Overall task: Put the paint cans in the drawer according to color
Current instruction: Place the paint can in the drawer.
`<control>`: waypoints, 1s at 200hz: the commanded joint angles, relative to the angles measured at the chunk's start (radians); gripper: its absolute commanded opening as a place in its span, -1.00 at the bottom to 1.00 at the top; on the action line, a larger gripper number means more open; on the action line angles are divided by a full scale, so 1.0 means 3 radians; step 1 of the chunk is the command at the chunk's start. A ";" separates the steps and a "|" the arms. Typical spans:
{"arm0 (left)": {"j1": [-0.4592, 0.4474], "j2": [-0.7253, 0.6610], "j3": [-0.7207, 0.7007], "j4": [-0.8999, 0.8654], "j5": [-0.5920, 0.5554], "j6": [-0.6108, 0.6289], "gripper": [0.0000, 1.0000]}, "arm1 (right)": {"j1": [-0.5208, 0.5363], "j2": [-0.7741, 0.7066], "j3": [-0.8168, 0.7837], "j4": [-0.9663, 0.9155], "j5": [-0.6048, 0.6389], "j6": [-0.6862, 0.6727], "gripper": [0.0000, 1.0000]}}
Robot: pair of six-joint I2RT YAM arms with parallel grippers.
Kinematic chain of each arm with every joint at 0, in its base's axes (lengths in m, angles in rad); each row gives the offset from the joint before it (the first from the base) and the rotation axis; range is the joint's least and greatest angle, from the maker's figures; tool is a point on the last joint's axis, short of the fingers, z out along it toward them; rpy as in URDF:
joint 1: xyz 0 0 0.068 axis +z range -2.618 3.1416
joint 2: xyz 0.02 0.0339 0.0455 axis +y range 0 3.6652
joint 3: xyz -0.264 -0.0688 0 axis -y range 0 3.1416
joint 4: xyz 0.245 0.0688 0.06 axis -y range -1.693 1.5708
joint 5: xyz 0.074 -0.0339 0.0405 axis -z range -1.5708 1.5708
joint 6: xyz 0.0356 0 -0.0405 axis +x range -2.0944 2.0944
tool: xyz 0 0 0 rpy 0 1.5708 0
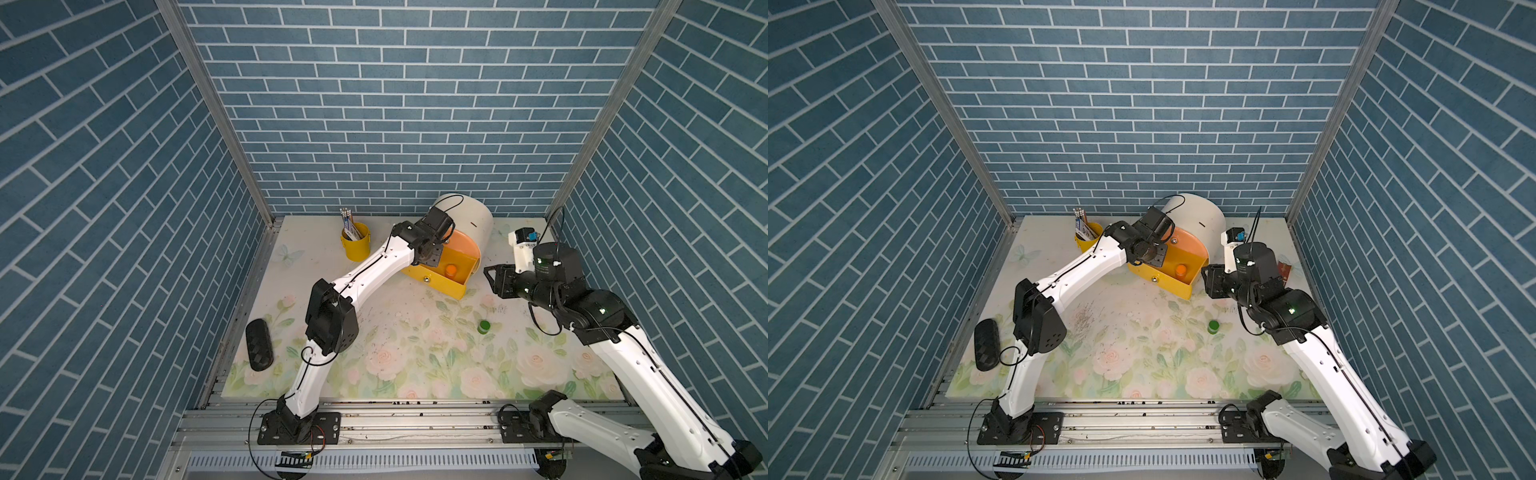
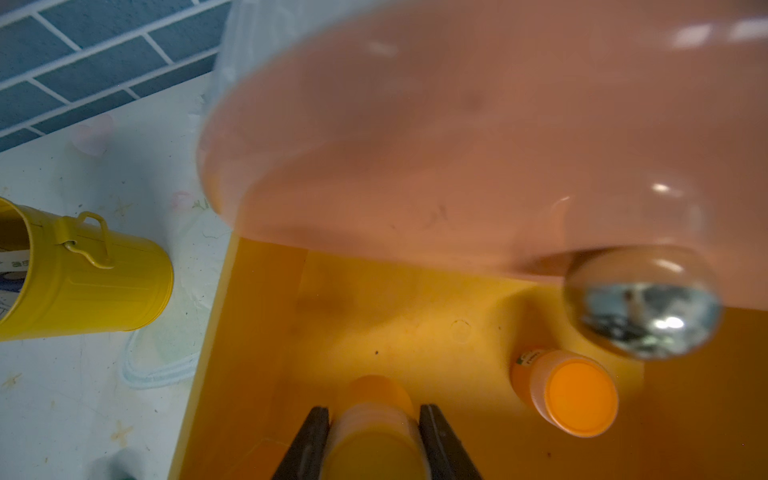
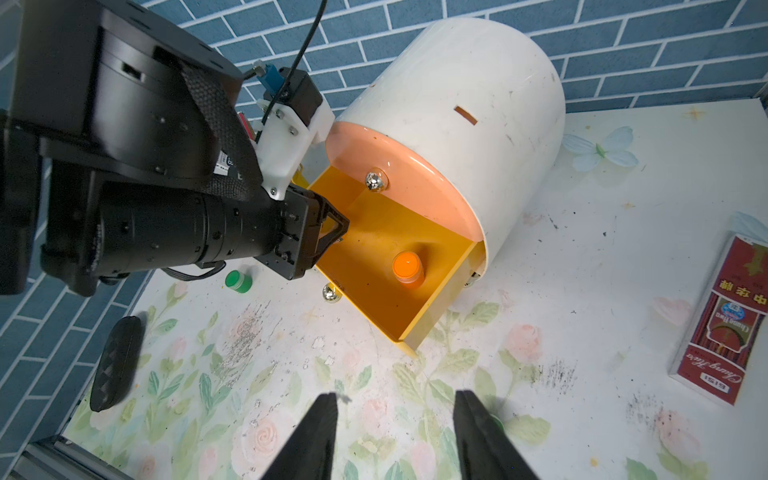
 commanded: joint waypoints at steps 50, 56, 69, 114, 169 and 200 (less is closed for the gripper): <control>0.0070 0.0159 0.0080 0.0112 0.0084 0.0096 -0.62 | -0.0013 -0.0073 -0.0024 -0.0028 0.0067 0.0018 0.00; 0.0076 0.0167 0.0081 0.0121 0.0087 0.0096 -0.63 | -0.0014 -0.0073 -0.0023 -0.0029 0.0073 0.0016 0.00; 0.0084 0.0187 0.0075 0.0136 0.0091 0.0096 -0.63 | -0.0017 -0.0080 -0.0017 -0.0034 0.0077 0.0016 0.00; 0.0110 0.0233 0.0071 0.0214 0.0113 0.0096 -0.63 | -0.0018 -0.0090 -0.0012 -0.0035 0.0087 0.0021 0.00; 0.0120 0.0269 0.0065 0.0250 0.0133 0.0092 -0.36 | -0.0022 -0.0094 -0.0012 -0.0037 0.0093 0.0021 0.00; 0.0125 0.0264 0.0070 0.0266 0.0149 0.0104 -0.22 | -0.0023 -0.0083 0.0003 -0.0034 0.0088 0.0016 0.00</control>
